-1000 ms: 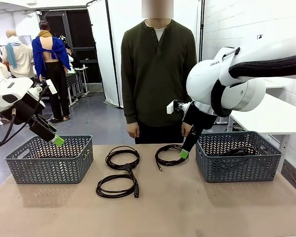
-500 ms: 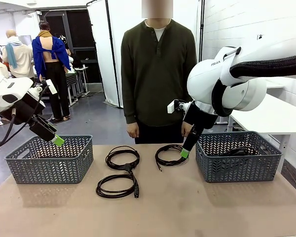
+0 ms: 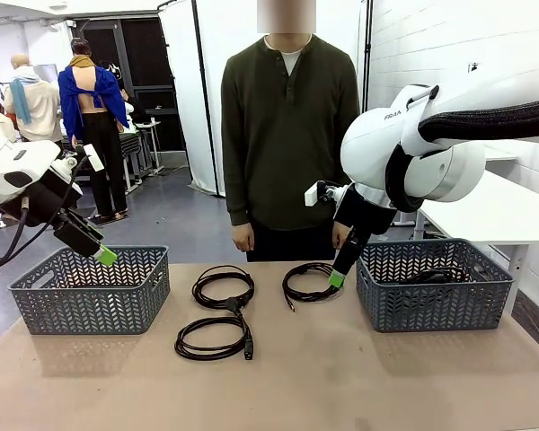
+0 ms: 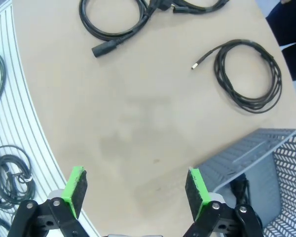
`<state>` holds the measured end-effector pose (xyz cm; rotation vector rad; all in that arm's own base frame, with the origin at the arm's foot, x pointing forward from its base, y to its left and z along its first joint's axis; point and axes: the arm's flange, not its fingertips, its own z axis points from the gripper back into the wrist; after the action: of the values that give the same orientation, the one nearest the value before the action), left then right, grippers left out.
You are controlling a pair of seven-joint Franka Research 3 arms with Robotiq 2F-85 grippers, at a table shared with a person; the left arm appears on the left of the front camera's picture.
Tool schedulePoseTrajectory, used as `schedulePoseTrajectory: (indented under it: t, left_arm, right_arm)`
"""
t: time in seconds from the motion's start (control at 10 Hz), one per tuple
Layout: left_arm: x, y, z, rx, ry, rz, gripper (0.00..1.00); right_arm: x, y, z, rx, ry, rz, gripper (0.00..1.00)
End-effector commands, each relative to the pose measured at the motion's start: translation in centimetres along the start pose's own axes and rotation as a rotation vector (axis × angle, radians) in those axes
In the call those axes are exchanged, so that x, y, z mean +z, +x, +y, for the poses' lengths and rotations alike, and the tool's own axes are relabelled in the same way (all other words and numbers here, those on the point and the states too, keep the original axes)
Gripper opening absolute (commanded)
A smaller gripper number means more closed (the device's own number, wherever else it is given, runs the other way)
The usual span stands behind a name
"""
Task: Organize the cables according to human instructions.
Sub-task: Pick up a bundle of cables and place it in the basket indicated by the human.
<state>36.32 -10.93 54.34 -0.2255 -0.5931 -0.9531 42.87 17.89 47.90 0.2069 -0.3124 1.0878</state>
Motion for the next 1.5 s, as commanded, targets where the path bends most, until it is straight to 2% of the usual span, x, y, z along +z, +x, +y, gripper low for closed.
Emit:
schedulePoseTrajectory:
  t: [0.0, 1.4]
  left_arm:
    - [0.05, -0.11, 0.18, -0.001, -0.007, -0.005, 1.0]
    - [0.05, -0.11, 0.18, -0.001, -0.007, -0.005, 1.0]
  right_arm:
    - [-0.07, 0.16, -0.08, -0.01, 0.008, -0.01, 1.0]
    - [-0.07, 0.16, -0.08, -0.01, 0.008, -0.01, 1.0]
